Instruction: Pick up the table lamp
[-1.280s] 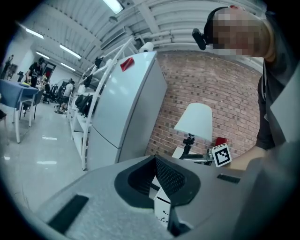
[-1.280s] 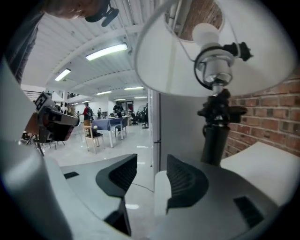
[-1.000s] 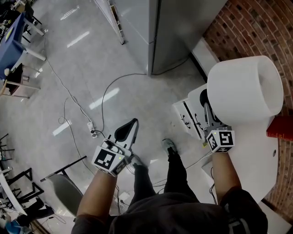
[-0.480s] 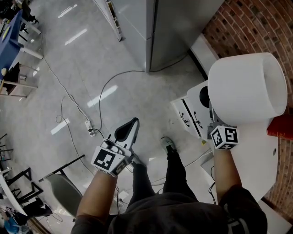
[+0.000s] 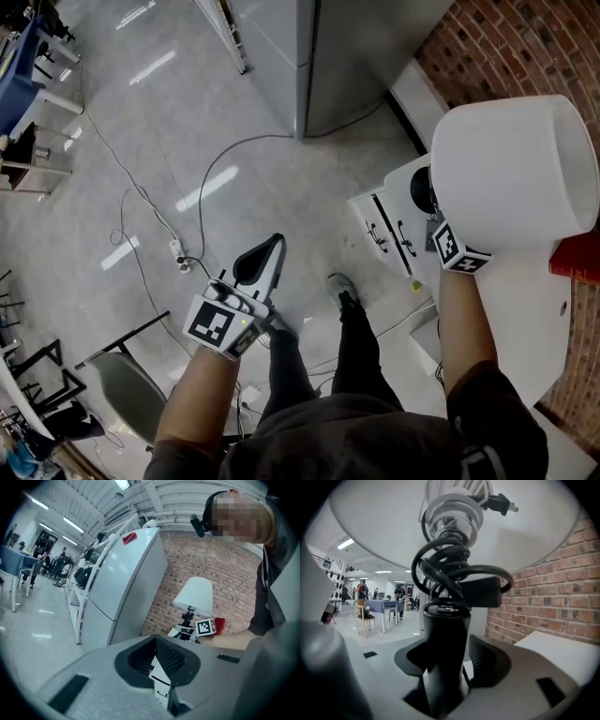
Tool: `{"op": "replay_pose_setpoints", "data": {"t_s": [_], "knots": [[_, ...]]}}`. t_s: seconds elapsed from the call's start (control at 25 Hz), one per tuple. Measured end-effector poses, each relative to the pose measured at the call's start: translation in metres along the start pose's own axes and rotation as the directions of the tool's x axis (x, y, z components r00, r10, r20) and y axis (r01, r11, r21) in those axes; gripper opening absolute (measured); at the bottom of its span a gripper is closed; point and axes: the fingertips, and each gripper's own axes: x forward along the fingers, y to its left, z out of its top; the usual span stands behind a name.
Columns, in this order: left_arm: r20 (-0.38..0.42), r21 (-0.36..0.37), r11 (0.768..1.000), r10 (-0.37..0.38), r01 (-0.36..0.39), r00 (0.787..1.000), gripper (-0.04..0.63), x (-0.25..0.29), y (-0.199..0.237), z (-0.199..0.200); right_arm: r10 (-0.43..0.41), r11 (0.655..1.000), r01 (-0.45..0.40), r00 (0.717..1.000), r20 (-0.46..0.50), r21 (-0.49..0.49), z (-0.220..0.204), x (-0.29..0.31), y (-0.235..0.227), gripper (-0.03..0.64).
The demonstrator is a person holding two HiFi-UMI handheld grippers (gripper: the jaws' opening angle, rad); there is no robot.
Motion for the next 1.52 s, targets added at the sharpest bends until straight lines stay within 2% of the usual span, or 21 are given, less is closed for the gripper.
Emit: {"op": "replay_pose_setpoints", "data": {"t_s": [0.12,0.2,0.24,0.56,0.84,1.04,1.28,1.52], "knots": [[-0.006,-0.002,1.000,0.001,-0.001,1.000,0.003,-0.001,-0.002,-0.005,0.007,0.998,-0.006,1.000,0.006,-0.057,0.000,-0.001,0.003,0.186],[-0.006,-0.004,1.000,0.001,-0.001,1.000,0.003,-0.002,-0.003,-0.007,0.021,0.995,-0.021,1.000,0.000,-0.093,0.001,-0.001,0.008,0.115],[-0.006,-0.005,1.000,0.002,-0.002,1.000,0.003,-0.002,-0.004,-0.008,0.027,0.995,-0.027,1.000,-0.007,-0.098,0.001,-0.001,0.009,0.109],[-0.004,-0.008,1.000,0.009,-0.009,1.000,0.003,-0.008,-0.006,-0.006,0.087,0.991,-0.095,0.992,-0.088,-0.093,-0.001,0.002,0.016,0.103],[0.000,-0.004,1.000,0.004,-0.004,1.000,0.003,-0.011,-0.012,-0.002,0.070,0.996,-0.075,0.994,-0.084,-0.053,-0.001,-0.002,0.008,0.101],[0.004,0.007,1.000,0.005,-0.005,1.000,0.003,-0.010,-0.015,0.002,0.075,0.994,-0.082,0.994,-0.085,-0.079,0.003,-0.008,0.004,0.101],[0.036,0.021,1.000,0.017,-0.018,0.999,0.003,-0.018,-0.019,0.021,0.110,0.989,-0.117,0.991,-0.076,-0.095,0.030,-0.010,0.014,0.101],[0.082,0.048,0.998,0.045,-0.049,0.996,0.003,-0.040,-0.019,0.059,0.166,0.975,-0.173,0.984,-0.061,-0.137,0.079,-0.011,0.039,0.101]]}}
